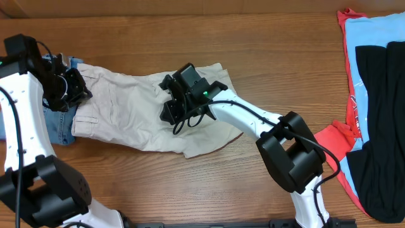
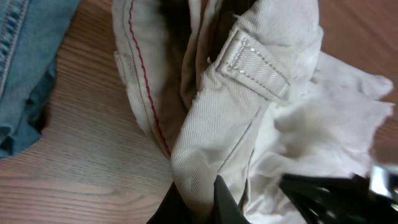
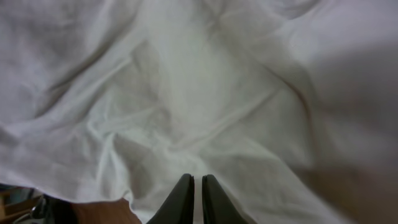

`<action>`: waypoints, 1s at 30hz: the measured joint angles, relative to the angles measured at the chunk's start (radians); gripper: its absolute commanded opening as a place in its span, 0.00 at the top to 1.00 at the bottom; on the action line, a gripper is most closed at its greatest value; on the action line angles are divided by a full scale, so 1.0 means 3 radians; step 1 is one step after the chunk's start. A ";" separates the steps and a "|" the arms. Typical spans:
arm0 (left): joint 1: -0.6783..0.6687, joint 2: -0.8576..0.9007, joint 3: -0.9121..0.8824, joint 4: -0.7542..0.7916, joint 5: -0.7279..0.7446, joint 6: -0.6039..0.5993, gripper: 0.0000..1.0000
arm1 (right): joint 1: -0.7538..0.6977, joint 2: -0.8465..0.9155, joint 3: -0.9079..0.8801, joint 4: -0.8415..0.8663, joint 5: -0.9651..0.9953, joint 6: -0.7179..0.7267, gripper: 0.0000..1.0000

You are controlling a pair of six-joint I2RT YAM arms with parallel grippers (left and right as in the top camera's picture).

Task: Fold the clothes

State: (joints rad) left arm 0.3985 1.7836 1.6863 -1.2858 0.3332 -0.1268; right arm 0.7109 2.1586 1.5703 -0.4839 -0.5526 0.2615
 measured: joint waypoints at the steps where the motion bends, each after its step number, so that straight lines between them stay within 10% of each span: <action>1: 0.0001 -0.0024 0.0005 -0.0027 0.0017 0.0001 0.96 | 0.0011 0.0028 0.0000 0.0048 -0.0028 0.0022 0.91; 30: -0.0518 -0.0155 0.0027 0.0127 0.0764 -0.0161 0.96 | 0.0336 0.0367 -0.0001 0.0647 -0.0427 0.0352 0.90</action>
State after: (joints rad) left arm 0.2432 1.7370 1.6943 -1.2476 0.5625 -0.1753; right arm 0.8116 2.2688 1.5700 -0.2897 -0.6807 0.3672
